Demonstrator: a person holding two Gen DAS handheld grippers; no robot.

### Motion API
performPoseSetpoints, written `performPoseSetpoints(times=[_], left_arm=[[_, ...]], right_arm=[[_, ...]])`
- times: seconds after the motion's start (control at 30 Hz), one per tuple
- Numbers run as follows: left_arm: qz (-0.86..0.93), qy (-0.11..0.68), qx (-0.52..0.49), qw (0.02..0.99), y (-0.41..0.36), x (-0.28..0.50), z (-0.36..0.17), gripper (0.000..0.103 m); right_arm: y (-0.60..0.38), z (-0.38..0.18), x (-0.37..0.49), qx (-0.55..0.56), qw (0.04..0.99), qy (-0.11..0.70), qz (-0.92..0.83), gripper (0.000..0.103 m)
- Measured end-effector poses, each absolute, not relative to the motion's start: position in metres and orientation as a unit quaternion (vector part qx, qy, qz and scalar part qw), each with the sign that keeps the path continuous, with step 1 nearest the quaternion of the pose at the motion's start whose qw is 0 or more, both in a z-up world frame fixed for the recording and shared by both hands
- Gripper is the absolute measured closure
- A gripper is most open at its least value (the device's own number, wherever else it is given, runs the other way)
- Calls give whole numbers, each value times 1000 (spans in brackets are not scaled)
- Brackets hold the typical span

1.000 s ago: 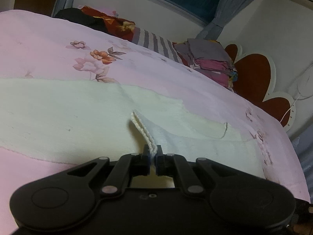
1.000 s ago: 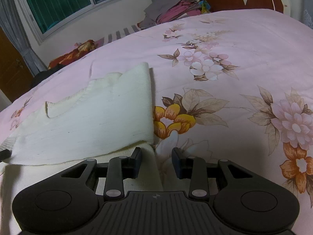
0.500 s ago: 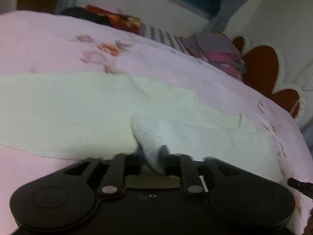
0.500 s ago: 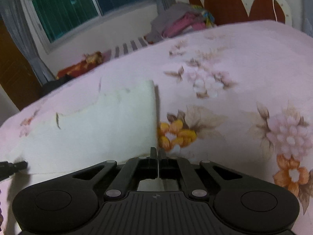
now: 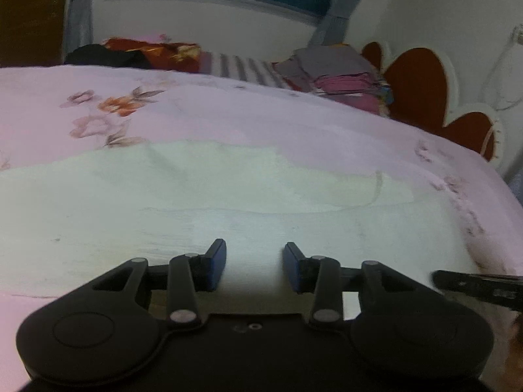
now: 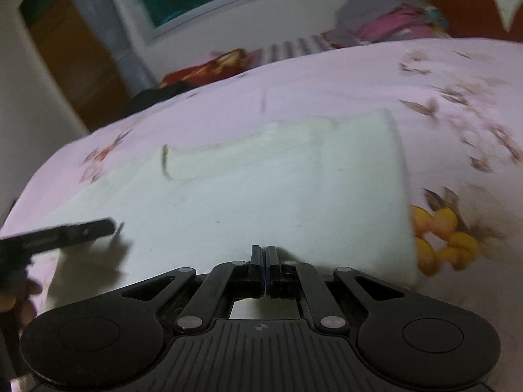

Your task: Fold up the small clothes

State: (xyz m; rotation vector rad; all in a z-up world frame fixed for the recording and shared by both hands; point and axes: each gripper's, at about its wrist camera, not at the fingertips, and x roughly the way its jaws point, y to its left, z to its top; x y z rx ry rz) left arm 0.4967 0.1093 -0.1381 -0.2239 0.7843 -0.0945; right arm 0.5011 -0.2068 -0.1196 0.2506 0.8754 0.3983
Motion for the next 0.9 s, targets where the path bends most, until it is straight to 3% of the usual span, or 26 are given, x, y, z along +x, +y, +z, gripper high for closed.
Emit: performPoseSetpoints(times=[0.13, 0.2, 0.3, 0.53, 0.7, 0.8, 0.9], left_arm=[[-32, 380, -109, 918, 130, 490, -138, 70], [-34, 380, -114, 917, 135, 489, -137, 70], [-33, 377, -115, 919, 129, 496, -130, 63], [-18, 383, -105, 918, 123, 518, -133, 63], [-18, 388, -94, 917, 125, 518, -135, 63], [-19, 385, -92, 918, 125, 517, -136, 63], [-15, 374, -90, 923, 123, 510, -128, 60]], right_arm=[[-250, -116, 499, 103, 897, 418, 104, 101], [-272, -121, 500, 144, 885, 428, 112, 101], [-267, -110, 508, 132, 890, 417, 126, 101], [-247, -115, 575, 120, 890, 411, 156, 101], [-292, -129, 620, 169, 885, 425, 84, 101], [-280, -122, 622, 104, 890, 433, 96, 101], [-285, -121, 612, 115, 885, 441, 96, 101]])
